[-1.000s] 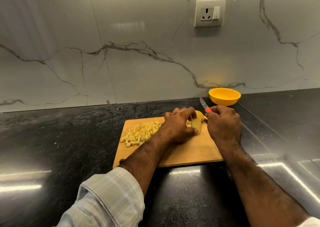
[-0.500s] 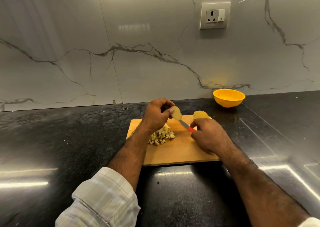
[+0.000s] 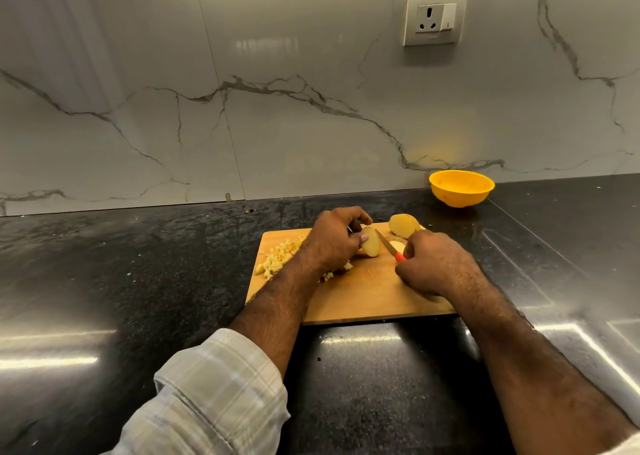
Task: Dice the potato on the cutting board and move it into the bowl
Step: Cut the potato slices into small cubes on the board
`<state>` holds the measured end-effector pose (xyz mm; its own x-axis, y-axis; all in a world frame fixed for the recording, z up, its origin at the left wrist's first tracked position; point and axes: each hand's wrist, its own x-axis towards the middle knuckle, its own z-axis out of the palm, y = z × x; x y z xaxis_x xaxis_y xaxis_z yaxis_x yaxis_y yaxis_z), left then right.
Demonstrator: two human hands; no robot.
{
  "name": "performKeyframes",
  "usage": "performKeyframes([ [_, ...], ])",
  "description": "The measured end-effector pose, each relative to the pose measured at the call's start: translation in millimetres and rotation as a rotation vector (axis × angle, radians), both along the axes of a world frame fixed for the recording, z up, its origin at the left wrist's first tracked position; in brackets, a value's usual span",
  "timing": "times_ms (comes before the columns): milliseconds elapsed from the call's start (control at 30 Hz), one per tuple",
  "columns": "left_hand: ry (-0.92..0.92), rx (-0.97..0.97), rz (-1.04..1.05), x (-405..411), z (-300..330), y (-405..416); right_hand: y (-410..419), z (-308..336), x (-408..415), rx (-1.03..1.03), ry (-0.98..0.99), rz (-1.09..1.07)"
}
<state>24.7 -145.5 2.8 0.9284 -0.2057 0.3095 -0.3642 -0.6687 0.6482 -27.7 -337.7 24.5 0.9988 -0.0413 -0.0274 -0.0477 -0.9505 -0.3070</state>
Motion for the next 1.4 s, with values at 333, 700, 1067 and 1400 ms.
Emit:
performKeyframes([
  [333,-0.064,0.213,-0.002,-1,4,6,8,-4,-2,0.042,0.002,0.044],
  [700,0.057,0.404,-0.007,-5,16,5,10,-5,-1,0.065,-0.014,0.029],
  [1067,-0.083,0.533,0.133,0,8,4,12,-1,-3,0.091,-0.017,0.089],
  [1400,0.062,0.467,0.086,3,10,4,14,0,-4,0.124,-0.042,0.136],
])
